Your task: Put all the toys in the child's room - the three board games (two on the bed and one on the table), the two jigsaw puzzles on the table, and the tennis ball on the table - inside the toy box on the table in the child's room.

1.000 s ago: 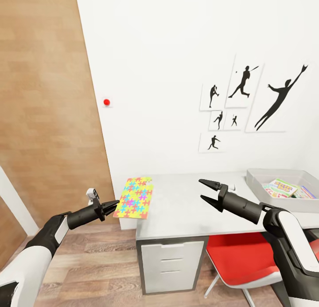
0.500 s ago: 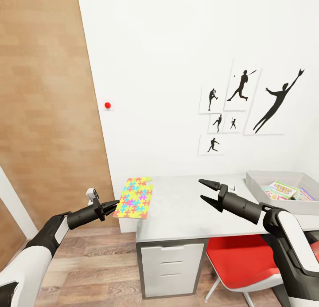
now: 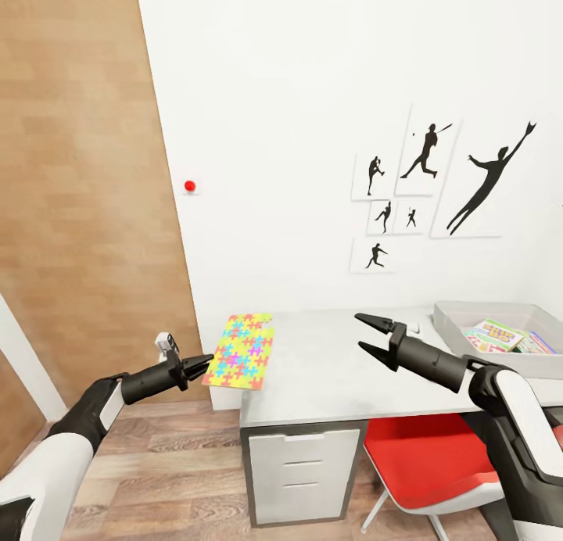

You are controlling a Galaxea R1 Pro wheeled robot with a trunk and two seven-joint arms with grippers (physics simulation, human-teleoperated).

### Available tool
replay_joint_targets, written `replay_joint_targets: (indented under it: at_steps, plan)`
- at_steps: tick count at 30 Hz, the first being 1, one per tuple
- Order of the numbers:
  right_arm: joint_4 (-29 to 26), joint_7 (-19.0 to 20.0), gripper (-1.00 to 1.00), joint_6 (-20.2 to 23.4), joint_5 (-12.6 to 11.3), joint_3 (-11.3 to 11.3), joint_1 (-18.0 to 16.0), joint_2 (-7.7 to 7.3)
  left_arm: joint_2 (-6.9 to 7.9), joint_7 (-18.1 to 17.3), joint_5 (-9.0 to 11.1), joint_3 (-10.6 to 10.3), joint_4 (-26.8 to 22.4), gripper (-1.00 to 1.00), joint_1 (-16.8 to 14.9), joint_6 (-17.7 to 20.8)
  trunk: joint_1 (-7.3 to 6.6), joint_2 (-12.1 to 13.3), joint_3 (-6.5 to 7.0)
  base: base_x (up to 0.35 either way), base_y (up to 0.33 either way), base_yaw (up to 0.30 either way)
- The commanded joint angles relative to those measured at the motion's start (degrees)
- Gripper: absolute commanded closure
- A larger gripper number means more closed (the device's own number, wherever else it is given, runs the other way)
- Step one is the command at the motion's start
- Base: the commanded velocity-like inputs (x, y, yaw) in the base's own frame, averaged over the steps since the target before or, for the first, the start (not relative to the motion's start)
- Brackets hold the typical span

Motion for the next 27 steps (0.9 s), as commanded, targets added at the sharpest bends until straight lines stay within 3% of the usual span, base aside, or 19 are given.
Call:
replay_joint_targets:
  at_steps: [1, 5, 12, 16, 20, 22, 26, 27]
  plan:
    - [-0.03, -0.6, -1.0, 0.14, -0.56, -0.06, -0.16, -0.07, 0.04, -0.75, 0.0, -1.02, -0.01, 1.0, -0.05, 0.51, 0.04, -0.14, -0.14, 0.0, 0.0, -0.098]
    - [-0.03, -1.1, -1.0, 0.06, -0.52, -0.24, -1.22, -0.33, 0.09, -2.95, -0.01, -2.92, -0.17, 1.0, -0.06, 0.44, 0.04, -0.14, -0.14, 0.0, 0.0, -0.211]
    - [-0.09, -3.69, -1.0, -0.02, -0.49, -0.5, -3.87, -1.06, -0.07, -4.2, 0.07, -3.53, -3.51, 1.0, -0.07, 0.83, 0.04, -0.14, -0.14, 0.0, 0.0, -0.274]
    - [-0.04, -8.8, -1.0, -0.04, -1.07, -0.67, -6.21, -1.92, -0.33, -4.39, 0.07, -3.52, -5.53, 1.0, -0.09, 0.93, 0.04, -0.14, -0.14, 0.0, 0.0, -0.284]
    - [0.03, -12.28, -1.0, -0.01, -1.19, -2.46, -7.22, -2.69, -0.41, -4.43, 0.1, -3.53, -7.41, 1.0, -0.15, 0.98, 0.04, -0.14, -0.14, 0.0, 0.0, -0.284]
    - [0.05, -12.97, -1.0, 0.02, -1.23, -3.92, -7.74, -3.9, -0.47, -4.44, 0.14, -3.59, -8.74, 1.0, -0.17, 1.31, 0.04, -0.14, -0.14, 0.0, 0.0, -0.285]
    - [0.14, -13.31, -1.0, 0.04, -1.44, -5.42, -8.16, -8.34, -0.6, -4.44, 0.09, -3.66, -9.86, 1.0, -0.21, 1.87, 0.04, -0.14, -0.14, 0.0, 0.0, -0.285]
    - [0.12, -13.34, -1.0, 0.02, -1.44, -5.5, -8.18, -8.72, -0.62, -4.44, 0.1, -3.66, -9.91, 1.0, -0.22, 1.92, 0.04, -0.14, -0.14, 0.0, 0.0, -0.285]
